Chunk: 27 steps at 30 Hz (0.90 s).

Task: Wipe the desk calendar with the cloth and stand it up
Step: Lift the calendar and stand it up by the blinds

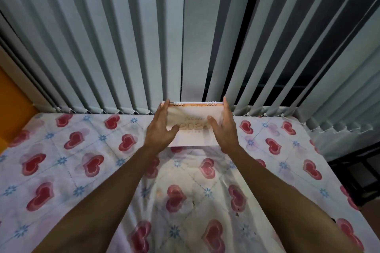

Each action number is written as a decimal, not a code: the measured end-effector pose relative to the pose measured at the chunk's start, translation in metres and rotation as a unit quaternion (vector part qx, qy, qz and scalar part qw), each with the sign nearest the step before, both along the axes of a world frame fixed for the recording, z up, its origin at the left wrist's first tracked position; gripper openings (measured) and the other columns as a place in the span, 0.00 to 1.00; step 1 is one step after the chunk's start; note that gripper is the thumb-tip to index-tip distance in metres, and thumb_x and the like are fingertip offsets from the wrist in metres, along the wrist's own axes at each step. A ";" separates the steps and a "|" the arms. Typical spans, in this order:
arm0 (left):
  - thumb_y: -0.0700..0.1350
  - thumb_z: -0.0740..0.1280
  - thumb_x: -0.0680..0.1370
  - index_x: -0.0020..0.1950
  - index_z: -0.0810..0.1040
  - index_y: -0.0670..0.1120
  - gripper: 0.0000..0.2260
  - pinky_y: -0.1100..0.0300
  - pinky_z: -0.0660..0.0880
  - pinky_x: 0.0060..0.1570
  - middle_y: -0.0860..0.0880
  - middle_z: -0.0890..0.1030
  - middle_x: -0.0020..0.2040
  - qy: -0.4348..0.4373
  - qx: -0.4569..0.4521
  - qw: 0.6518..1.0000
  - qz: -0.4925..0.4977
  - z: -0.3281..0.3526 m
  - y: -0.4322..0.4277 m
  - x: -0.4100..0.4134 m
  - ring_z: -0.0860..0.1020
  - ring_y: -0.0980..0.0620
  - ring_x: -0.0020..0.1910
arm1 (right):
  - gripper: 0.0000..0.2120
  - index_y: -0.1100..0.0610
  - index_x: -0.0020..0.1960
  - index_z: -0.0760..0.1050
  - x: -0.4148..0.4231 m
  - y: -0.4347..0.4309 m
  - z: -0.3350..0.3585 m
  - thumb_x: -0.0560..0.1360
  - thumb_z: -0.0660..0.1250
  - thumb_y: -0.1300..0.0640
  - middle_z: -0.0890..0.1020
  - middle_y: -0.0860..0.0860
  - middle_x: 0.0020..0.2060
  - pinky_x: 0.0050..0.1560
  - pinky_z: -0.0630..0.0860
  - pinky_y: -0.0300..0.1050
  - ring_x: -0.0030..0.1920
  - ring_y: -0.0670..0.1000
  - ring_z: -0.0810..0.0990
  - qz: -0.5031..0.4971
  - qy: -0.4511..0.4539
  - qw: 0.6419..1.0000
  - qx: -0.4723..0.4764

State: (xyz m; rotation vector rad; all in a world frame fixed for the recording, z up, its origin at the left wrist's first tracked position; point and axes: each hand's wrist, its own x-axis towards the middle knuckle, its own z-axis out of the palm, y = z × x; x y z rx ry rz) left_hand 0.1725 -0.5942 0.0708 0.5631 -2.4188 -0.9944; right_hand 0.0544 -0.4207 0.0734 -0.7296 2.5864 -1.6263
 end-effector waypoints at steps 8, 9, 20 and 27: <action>0.44 0.71 0.74 0.77 0.51 0.51 0.39 0.45 0.64 0.71 0.46 0.57 0.78 0.009 0.028 1.000 -0.007 -0.007 -0.035 -0.053 0.56 0.49 0.77 | 0.35 0.46 0.76 0.48 -0.054 -0.041 -0.014 0.76 0.65 0.51 0.57 0.52 0.77 0.74 0.59 0.57 0.75 0.52 0.58 0.000 -0.006 1.000 -0.014; 0.44 0.71 0.73 0.77 0.52 0.50 0.39 0.47 0.63 0.72 0.46 0.57 0.78 0.011 0.031 0.999 -0.007 -0.011 -0.036 -0.056 0.55 0.49 0.77 | 0.35 0.47 0.76 0.49 -0.056 -0.042 -0.018 0.76 0.65 0.51 0.57 0.52 0.77 0.74 0.58 0.56 0.75 0.52 0.57 -0.001 -0.008 1.000 -0.014; 0.48 0.71 0.74 0.77 0.46 0.56 0.41 0.47 0.62 0.70 0.46 0.54 0.79 -0.030 0.020 0.999 -0.009 -0.037 -0.032 -0.054 0.55 0.46 0.77 | 0.36 0.45 0.76 0.45 -0.051 -0.036 -0.042 0.77 0.64 0.49 0.53 0.52 0.78 0.70 0.60 0.57 0.76 0.53 0.55 -0.010 -0.013 0.999 0.043; 0.50 0.68 0.75 0.77 0.42 0.55 0.41 0.39 0.61 0.70 0.46 0.47 0.79 -0.086 -0.016 0.996 -0.016 -0.037 -0.032 -0.055 0.54 0.42 0.77 | 0.35 0.47 0.76 0.41 -0.055 -0.028 -0.034 0.79 0.61 0.48 0.52 0.53 0.77 0.73 0.58 0.59 0.76 0.54 0.52 0.034 -0.022 0.996 0.074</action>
